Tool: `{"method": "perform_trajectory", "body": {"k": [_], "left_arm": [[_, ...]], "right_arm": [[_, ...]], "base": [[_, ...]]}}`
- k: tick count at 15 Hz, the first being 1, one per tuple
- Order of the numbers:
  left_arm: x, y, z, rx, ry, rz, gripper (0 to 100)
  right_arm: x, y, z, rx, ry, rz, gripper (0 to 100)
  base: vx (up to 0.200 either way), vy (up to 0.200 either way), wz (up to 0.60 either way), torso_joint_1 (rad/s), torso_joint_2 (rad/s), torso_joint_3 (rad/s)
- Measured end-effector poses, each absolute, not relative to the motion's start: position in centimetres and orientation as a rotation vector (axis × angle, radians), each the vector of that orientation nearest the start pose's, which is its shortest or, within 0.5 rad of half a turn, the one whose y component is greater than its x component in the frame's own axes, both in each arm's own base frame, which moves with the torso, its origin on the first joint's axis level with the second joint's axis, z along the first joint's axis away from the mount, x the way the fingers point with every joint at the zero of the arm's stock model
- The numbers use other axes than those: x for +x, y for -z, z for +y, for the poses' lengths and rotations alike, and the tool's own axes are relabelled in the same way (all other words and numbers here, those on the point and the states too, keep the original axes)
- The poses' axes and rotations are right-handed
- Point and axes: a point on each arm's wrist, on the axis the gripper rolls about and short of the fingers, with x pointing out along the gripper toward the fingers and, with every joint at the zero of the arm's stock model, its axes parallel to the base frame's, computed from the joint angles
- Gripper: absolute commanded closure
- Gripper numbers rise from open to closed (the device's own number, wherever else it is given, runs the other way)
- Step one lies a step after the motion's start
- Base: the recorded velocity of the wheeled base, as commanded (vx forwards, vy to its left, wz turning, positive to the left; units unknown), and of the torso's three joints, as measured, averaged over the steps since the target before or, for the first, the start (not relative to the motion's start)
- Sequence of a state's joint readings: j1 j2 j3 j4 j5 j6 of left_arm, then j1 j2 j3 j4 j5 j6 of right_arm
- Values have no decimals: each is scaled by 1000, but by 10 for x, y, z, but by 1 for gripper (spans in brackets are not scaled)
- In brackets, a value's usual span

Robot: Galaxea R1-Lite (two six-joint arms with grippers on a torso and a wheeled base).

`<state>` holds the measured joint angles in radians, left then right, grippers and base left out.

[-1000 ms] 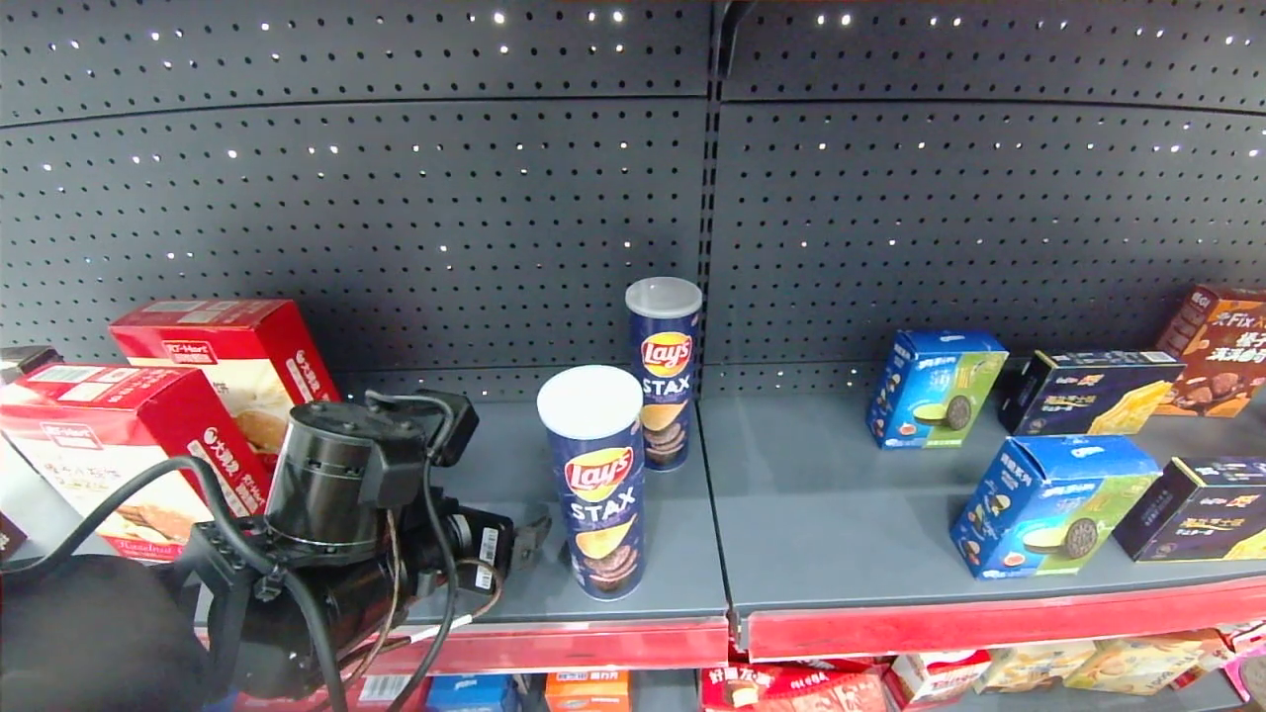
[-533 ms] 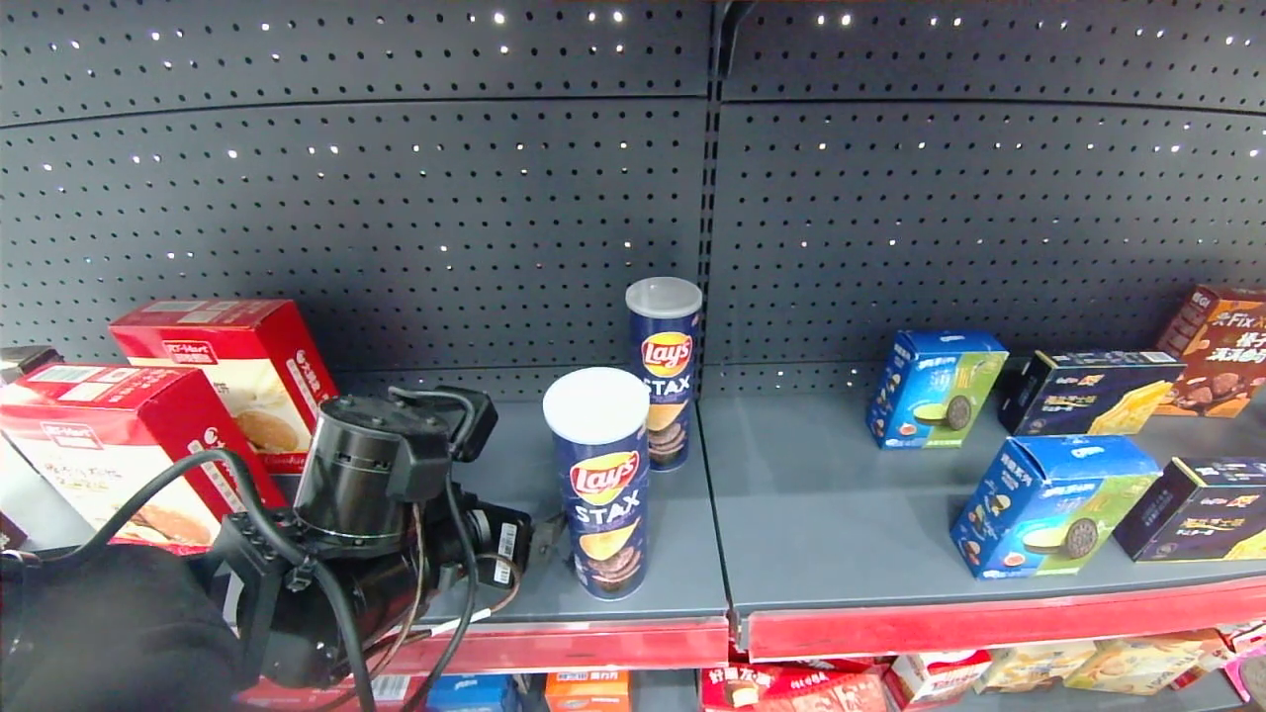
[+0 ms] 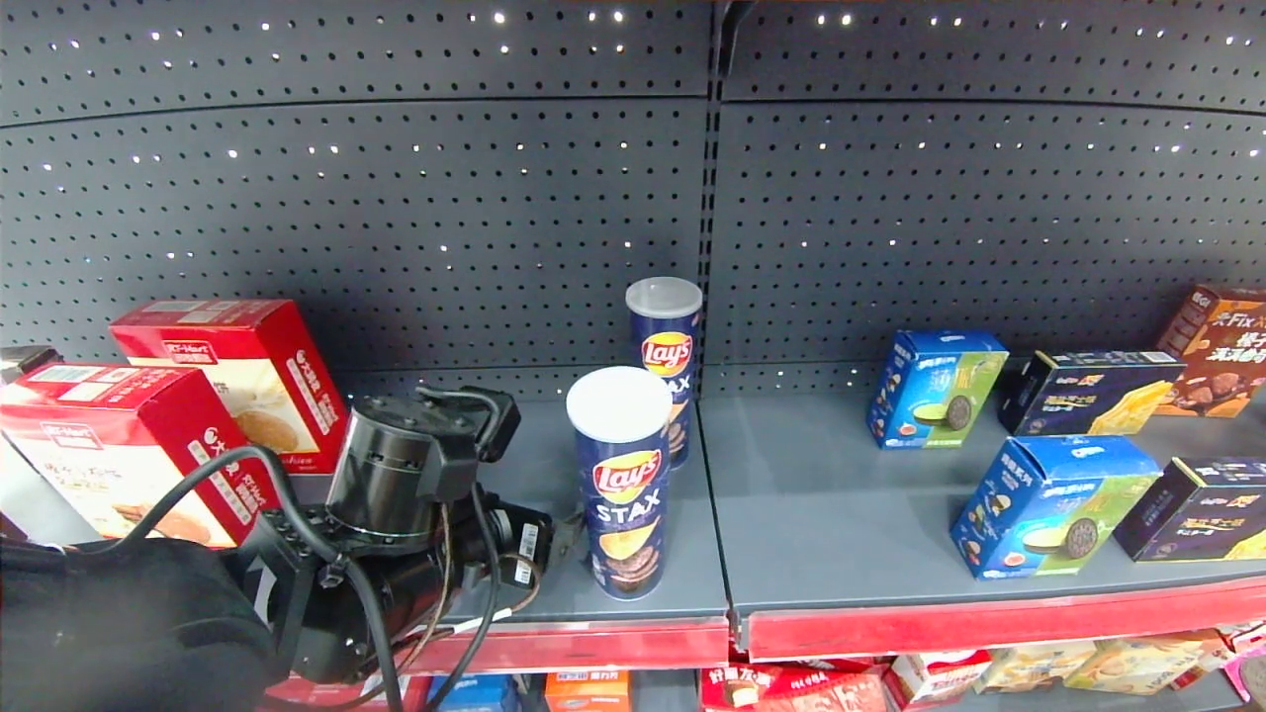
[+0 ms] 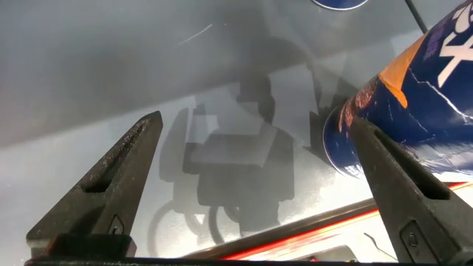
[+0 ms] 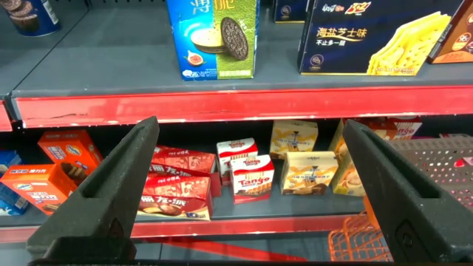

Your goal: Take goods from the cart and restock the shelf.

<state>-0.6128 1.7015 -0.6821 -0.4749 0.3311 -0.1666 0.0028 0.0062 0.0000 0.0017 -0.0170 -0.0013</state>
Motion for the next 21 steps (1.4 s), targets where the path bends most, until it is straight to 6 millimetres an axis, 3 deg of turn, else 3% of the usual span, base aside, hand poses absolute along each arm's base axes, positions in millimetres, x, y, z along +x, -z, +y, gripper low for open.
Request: {"method": "perform_trajectory", "body": {"k": [21], "left_arm": [[239,-130,-172,102,266,519,0]], "right_arm": [[-22,-75,0,-1,14,8,0]], "base": [[0,0,0,0,0,0]]}}
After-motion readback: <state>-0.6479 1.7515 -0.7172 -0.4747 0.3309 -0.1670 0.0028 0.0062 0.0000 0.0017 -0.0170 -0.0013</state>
